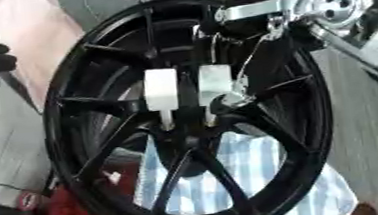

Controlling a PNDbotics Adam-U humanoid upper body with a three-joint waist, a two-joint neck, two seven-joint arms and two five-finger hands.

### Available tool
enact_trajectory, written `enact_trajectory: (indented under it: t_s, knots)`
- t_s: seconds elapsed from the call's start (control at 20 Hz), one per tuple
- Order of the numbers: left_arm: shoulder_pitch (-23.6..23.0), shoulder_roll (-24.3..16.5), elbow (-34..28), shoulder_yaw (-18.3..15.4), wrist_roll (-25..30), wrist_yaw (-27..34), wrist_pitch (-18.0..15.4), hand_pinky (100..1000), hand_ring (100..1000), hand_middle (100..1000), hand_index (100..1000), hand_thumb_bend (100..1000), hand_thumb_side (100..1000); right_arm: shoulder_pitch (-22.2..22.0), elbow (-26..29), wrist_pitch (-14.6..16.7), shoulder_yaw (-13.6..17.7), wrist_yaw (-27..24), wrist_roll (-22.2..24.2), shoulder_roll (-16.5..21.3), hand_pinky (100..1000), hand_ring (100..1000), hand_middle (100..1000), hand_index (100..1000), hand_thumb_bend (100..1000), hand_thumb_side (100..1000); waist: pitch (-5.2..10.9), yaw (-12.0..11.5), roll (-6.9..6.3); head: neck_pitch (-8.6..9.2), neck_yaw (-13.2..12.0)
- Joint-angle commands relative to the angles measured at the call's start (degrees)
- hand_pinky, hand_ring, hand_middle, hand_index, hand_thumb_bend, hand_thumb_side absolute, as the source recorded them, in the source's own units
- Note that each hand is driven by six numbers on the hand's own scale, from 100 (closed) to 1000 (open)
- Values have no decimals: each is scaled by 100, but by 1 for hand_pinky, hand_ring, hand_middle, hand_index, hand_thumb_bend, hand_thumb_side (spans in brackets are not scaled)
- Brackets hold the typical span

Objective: Pull the pin out of the wheel hub.

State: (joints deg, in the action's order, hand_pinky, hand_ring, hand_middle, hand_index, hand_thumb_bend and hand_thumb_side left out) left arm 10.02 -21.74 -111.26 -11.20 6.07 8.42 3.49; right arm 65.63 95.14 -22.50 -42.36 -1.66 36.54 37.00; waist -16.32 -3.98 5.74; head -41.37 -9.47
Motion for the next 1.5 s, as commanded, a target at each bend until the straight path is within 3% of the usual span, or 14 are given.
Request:
enact_trajectory:
  t_s: [0.05, 0.85, 1.5]
  knots:
    - [46, -85, -103, -28, 46, -21, -12, 749, 674, 634, 765, 100, 829, 63, -35, -5, 81, 55, -33, 99, 672, 638, 624, 697, 535, 144, 80, 9, -48, 55, -16]
    - [46, -83, -102, -18, 177, -67, -56, 753, 681, 640, 766, 100, 834, -1, -106, 30, 115, 78, -116, 182, 672, 640, 627, 702, 563, 138, 47, 42, -61, 71, -15]
    - [58, -80, -97, -8, 272, -89, -82, 754, 685, 643, 766, 100, 835, 4, -104, 7, 137, -106, -214, 167, 658, 612, 597, 664, 515, 129, 23, 48, -60, 90, -22]
